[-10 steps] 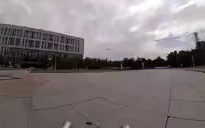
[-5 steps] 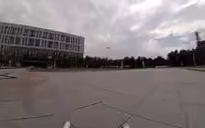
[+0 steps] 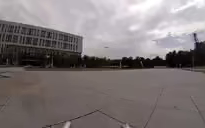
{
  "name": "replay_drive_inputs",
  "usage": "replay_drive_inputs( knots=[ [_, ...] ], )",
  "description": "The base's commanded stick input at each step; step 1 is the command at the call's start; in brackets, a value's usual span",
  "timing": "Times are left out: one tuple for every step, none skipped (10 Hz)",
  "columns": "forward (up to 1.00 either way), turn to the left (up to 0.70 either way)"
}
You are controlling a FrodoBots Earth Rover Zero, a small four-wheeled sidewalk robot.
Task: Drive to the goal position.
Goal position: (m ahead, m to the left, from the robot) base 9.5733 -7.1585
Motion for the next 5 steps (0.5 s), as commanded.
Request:
replay_drive_inputs(
  knots=[
    [0.70,-0.27],
    [0.70,-0.01],
    [0.70,0.00],
    [0.70,0.00],
    [0.70,0.00]
  ],
)
